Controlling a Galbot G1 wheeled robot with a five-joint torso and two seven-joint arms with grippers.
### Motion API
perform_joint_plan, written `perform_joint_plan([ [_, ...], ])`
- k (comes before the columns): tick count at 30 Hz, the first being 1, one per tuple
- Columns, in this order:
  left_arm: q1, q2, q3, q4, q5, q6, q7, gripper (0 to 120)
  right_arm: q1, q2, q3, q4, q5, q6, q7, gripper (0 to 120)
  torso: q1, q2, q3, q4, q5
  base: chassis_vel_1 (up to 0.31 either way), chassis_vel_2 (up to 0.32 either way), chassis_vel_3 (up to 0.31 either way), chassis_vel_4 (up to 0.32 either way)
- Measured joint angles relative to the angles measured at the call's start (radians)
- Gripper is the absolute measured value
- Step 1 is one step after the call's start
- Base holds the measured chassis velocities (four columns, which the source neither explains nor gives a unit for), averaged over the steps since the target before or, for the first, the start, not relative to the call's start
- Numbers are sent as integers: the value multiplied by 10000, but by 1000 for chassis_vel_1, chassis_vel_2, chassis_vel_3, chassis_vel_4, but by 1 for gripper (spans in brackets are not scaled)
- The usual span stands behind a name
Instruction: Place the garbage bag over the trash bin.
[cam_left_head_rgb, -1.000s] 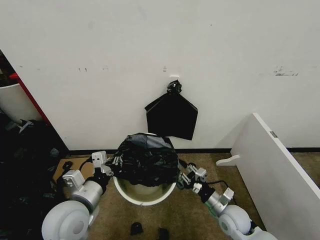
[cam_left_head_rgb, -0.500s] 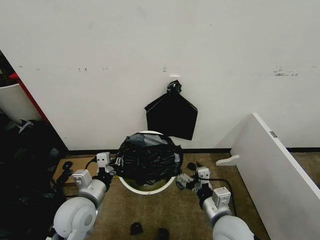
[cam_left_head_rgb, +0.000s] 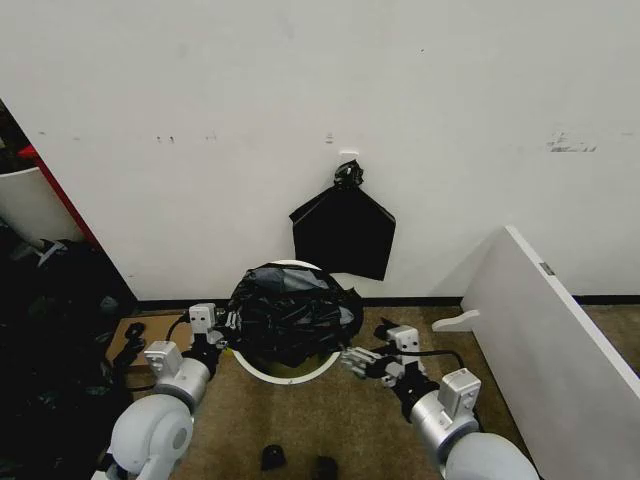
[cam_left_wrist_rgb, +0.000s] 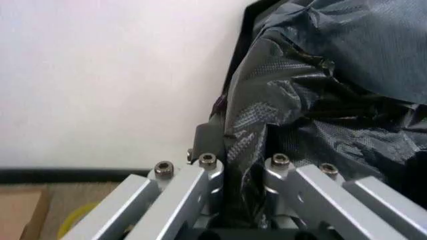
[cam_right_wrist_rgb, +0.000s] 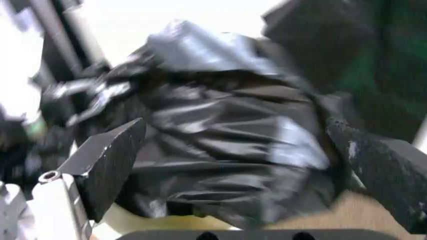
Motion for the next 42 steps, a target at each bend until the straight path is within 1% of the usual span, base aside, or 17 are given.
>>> perform_joint_plan([
  [2, 5, -15, 53, 121, 323, -446, 268, 4, 324, -140, -25, -601, -1403, 105, -784, 100, 0, 0, 0, 1, 1, 0, 0, 0, 0],
  [3, 5, -15, 53, 121, 323, -446, 268, 4, 324, -140, -25, -601, -1403, 105, -784, 100, 0, 0, 0, 1, 1, 0, 0, 0, 0],
  [5, 47, -29, 84, 292, 749, -962, 575, 4, 662, -271, -67, -968, -2022, 102, -1174, 97, 1, 0, 2, 1, 2, 0, 0, 0, 0],
  [10, 105, -81, 101, 593, 1283, -1710, 1058, 4, 1191, -447, -154, -1185, -2017, -412, -1160, 75, 0, 0, 1, 1, 1, 0, 0, 0, 0],
  [12, 105, -93, 103, 620, 1348, -1770, 1095, 4, 1236, -466, -161, -1205, -1994, -452, -1156, 73, 1, 0, 1, 0, 1, 0, 0, 0, 0],
  [15, 107, -158, 121, 667, 1509, -1889, 1172, 4, 1303, -553, -186, -1214, -1907, -603, -1224, 58, 0, 0, 1, 1, 0, 0, 0, 0, 0],
  [17, 124, -203, 127, 666, 1523, -1891, 1177, 4, 1290, -593, -188, -1207, -1907, -627, -1361, 52, 0, 0, 0, 0, 1, 0, 0, 0, 0],
  [18, 124, -203, 127, 666, 1523, -1891, 1177, 4, 1290, -593, -188, -1207, -1907, -627, -1361, 52, 0, 0, 0, 0, 1, 0, 0, 0, 0],
  [26, 230, -215, 23, 410, 1269, -1681, 1059, 4, 1186, -746, -104, -1288, -2147, -491, -2316, 18, 0, 0, 0, 1, 1, 0, 0, 0, 0],
  [28, 241, -209, -5, 371, 1173, -1624, 1007, 4, 1172, -740, -98, -1316, -2201, -420, -2340, 15, 0, 0, 0, 0, 0, 0, 0, 0, 0],
  [32, 196, -204, -104, 331, 866, -1416, 803, 4, 1087, -764, 10, -1580, -2555, 428, -2600, 0, 0, 0, 0, 1, 1, 0, 0, 0, 0],
  [33, 150, -204, -128, 331, 778, -1323, 728, 4, 1052, -801, 58, -1697, -2663, 792, -2779, 0, 0, 0, 0, 1, 1, 0, 0, 0, 0],
  [34, 150, -204, -128, 331, 778, -1323, 728, 4, 1052, -801, 58, -1697, -2663, 792, -2779, 0, 0, 0, 0, 1, 1, 0, 0, 0, 0],
  [37, -80, -217, -261, 364, 335, -987, 467, 4, 901, -982, 339, -2422, -2960, 3031, -4103, 0, 0, 0, 0, -1, 1, 0, 0, 0, 0],
  [39, -161, -216, -338, 370, 47, -852, 398, 4, 865, -1024, 480, -2865, -2951, 4079, -4907, 0, 0, 0, 0, 0, 0, 0, 0, 0, 0],
  [40, -161, -216, -338, 370, 47, -852, 398, 4, 865, -1024, 480, -2865, -2951, 4079, -4907, 0, 0, 0, 0, 0, 0, 0, 0, 0, 0],
  [42, -218, -212, -415, 359, -208, -740, 364, 4, 878, -1010, 584, -3424, -2524, 5140, -5900, 0, 0, 0, 0, 0, 1, 0, 0, 0, 0],
])
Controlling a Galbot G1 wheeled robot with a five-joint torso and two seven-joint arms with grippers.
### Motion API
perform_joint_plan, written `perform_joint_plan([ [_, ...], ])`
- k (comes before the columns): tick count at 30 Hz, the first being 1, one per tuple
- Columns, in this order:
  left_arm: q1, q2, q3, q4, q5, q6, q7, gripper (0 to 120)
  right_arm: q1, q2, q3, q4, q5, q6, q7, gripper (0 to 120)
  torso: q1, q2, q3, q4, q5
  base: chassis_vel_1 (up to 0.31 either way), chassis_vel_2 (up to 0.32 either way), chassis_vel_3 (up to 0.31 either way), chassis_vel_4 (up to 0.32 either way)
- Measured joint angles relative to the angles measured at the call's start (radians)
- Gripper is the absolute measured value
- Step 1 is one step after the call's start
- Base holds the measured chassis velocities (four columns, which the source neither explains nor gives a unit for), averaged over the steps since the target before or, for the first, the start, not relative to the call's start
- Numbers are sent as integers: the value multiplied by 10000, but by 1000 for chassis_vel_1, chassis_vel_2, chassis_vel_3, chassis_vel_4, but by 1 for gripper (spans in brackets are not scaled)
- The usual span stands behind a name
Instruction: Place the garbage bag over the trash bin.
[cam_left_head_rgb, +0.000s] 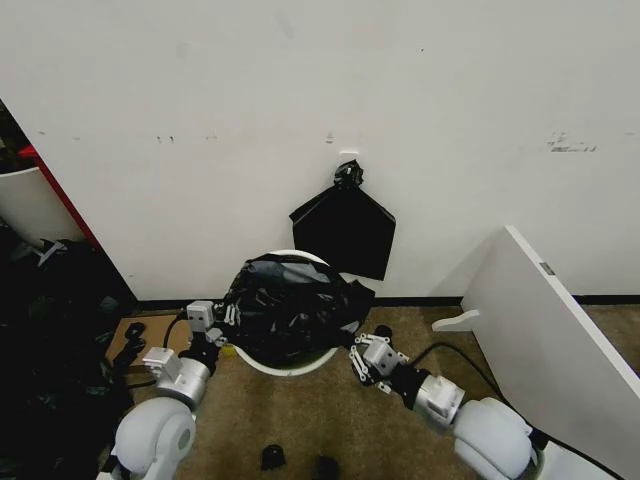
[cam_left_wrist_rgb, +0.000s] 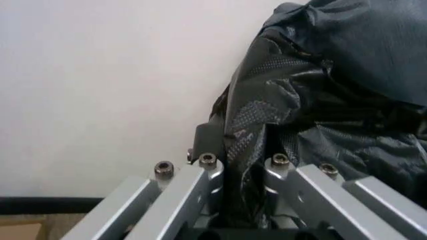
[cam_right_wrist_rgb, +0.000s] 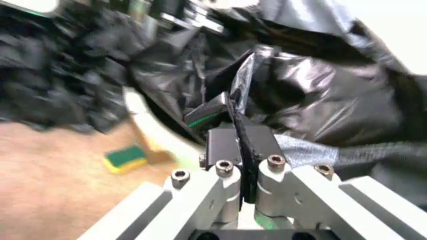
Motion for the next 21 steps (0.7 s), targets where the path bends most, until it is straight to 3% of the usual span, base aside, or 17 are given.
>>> perform_joint_plan([
  [5, -76, 38, -78, -275, -718, 466, -45, 4, 360, 264, 75, -1377, 1080, 1545, -2190, 0, 0, 0, 0, 0, 0, 0, 0, 0, 0],
  [6, -76, 38, -78, -275, -718, 466, -45, 4, 360, 264, 75, -1377, 1080, 1545, -2190, 0, 0, 0, 0, 0, 0, 0, 0, 0, 0],
  [12, -107, 236, -114, -825, -1678, 1251, -548, 4, 1188, 818, 500, -3388, 1174, 2892, -5190, 0, 0, 0, 0, 2, 1, 0, 0, 0, 0],
  [21, -75, 364, -117, -1351, -2396, 2068, -1151, 4, 1740, 1264, 669, -4324, -143, 3537, -5247, 0, 0, 0, 0, 2, 0, 0, 0, 0, 0],
])
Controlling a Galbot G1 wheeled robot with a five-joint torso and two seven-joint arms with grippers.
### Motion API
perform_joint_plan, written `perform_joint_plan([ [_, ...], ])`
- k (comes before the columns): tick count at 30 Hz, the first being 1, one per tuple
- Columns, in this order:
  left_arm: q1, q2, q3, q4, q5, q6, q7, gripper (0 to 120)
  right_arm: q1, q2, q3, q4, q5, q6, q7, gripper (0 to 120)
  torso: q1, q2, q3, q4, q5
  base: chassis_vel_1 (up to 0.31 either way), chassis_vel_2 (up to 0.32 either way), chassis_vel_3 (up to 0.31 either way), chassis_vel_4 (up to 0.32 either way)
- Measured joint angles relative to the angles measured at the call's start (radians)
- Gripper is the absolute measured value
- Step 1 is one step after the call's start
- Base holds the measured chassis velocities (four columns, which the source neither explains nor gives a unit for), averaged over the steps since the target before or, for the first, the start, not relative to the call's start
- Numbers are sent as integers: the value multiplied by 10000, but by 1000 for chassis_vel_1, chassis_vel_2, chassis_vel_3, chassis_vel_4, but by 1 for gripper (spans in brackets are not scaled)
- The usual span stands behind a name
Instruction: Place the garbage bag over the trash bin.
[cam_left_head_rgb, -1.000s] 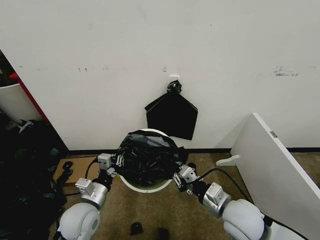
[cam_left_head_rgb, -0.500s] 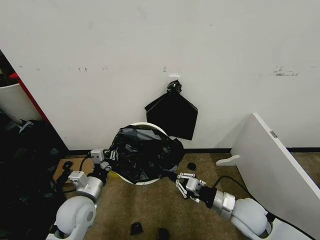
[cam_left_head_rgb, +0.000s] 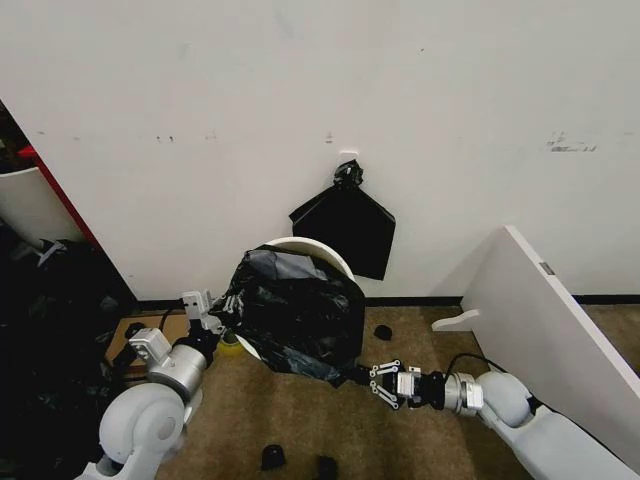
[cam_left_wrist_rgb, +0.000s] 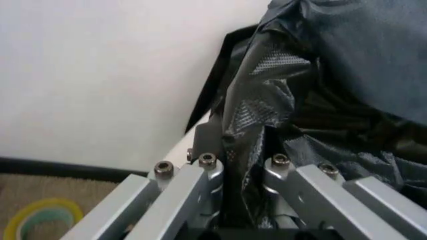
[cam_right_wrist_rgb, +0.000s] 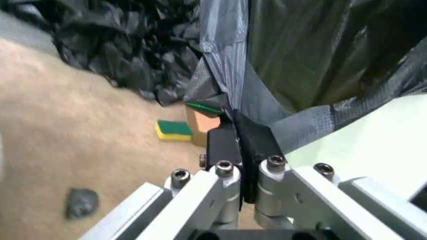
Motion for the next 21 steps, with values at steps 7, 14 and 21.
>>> perform_joint_plan([
  [7, -175, -217, 175, -424, -816, 288, -698, 4, 29, 419, -260, 93, -896, 290, 64, 0, 0, 0, -1, -5, -2, 0, 0, 0, 0],
  [14, -112, -511, 397, -449, -1051, 565, -1049, 4, 222, 958, -331, -401, -2280, 708, 1134, 0, 0, 0, 0, -1, -1, 0, 0, 0, 0],
  [21, 16, -379, 328, -456, -1093, 1181, -1525, 4, 458, 893, 146, -859, -4785, 938, 3508, 0, 0, 0, 0, 0, -3, 0, 0, 0, 0],
])
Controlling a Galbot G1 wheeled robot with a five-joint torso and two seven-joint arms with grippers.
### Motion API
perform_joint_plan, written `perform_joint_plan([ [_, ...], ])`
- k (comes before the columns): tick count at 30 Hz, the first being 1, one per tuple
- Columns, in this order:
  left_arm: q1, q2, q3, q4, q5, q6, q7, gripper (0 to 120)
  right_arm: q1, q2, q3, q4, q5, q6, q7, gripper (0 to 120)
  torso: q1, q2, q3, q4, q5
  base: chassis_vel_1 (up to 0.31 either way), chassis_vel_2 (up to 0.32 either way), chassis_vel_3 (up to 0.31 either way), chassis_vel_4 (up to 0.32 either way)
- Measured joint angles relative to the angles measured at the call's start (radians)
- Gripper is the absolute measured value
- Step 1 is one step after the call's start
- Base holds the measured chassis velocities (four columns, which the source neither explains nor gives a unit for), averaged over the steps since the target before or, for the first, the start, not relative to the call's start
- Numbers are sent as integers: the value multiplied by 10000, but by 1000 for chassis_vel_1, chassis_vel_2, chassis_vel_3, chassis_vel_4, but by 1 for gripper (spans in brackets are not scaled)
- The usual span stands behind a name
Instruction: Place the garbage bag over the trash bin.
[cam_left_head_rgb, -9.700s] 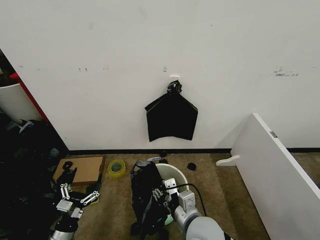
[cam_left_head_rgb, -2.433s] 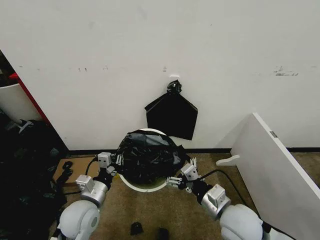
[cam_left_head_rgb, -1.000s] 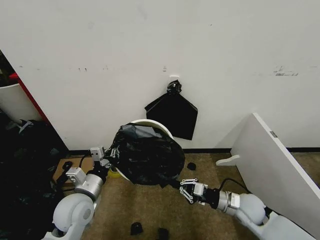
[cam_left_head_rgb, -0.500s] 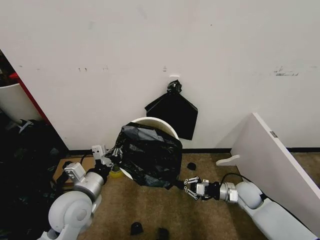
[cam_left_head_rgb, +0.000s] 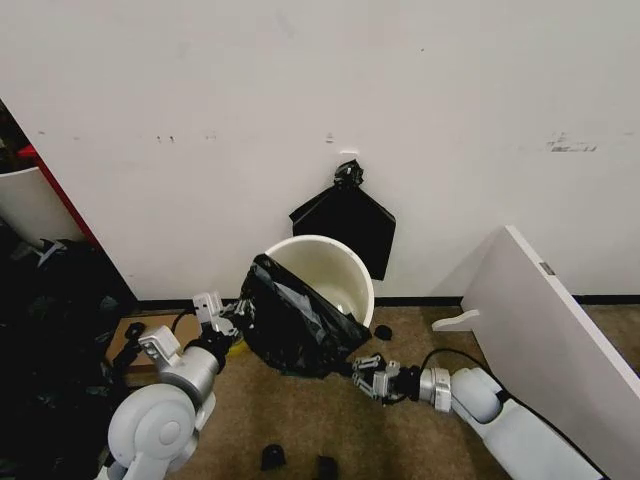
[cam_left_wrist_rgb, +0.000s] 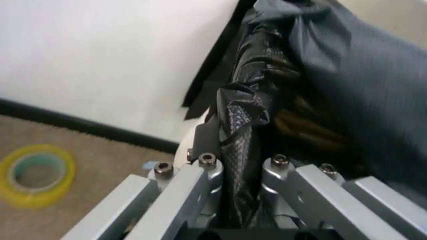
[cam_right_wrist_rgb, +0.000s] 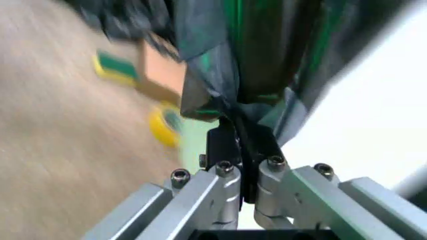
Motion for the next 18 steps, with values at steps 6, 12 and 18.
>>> perform_joint_plan([
  [6, -41, 142, -95, 39, 53, 126, -126, 4, -24, -170, 295, -216, -844, 88, 1092, 0, 0, 0, 0, -3, 3, 0, 0, 0, 0],
  [12, -146, 256, -15, 471, 774, -265, 6, 4, -424, -709, 151, 334, 1244, 181, 347, 15, 0, 0, -1, -5, 2, 0, 0, 0, 0],
  [18, -308, 395, 93, 1128, 1372, -558, 93, 4, -668, -1437, 1140, 1028, 5279, -587, -5654, 47, 0, 0, -1, -3, 4, 0, 0, 0, 0],
])
